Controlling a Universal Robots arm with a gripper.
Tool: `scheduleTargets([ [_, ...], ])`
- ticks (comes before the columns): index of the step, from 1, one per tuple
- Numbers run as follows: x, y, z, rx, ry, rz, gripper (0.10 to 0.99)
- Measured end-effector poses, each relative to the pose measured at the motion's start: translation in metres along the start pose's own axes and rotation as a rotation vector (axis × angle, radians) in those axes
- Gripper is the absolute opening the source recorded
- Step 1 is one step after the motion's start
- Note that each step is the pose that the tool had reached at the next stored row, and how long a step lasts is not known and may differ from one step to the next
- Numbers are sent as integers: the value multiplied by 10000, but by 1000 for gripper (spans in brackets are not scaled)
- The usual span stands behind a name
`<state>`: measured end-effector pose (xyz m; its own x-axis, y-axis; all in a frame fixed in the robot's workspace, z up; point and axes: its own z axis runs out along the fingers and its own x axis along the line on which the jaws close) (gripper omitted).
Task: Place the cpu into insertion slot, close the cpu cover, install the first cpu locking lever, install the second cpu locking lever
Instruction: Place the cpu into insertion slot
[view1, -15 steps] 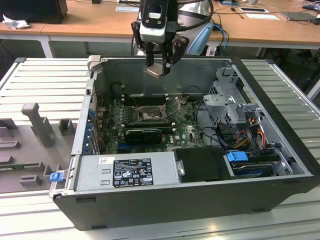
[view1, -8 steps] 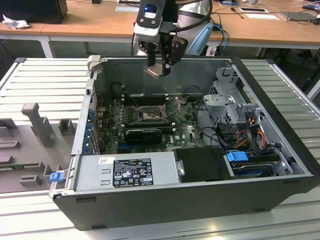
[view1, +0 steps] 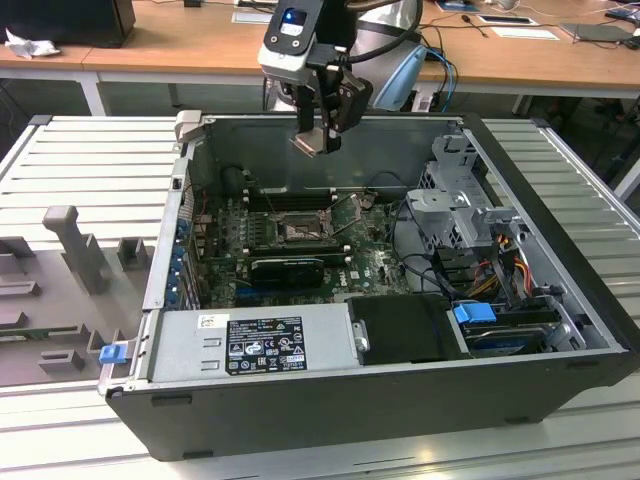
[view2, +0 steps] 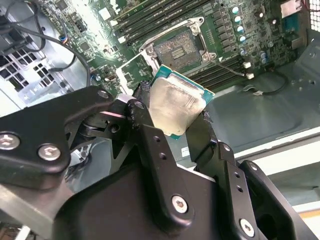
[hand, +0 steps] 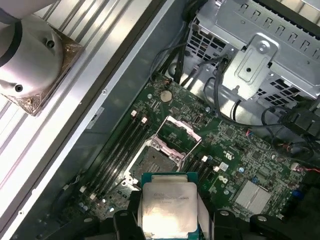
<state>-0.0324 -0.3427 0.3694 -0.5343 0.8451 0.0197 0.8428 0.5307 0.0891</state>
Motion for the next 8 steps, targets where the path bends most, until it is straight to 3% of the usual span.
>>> scheduleTargets([
  [8, 0, 0, 3, -19, -86, 956, 529],
])
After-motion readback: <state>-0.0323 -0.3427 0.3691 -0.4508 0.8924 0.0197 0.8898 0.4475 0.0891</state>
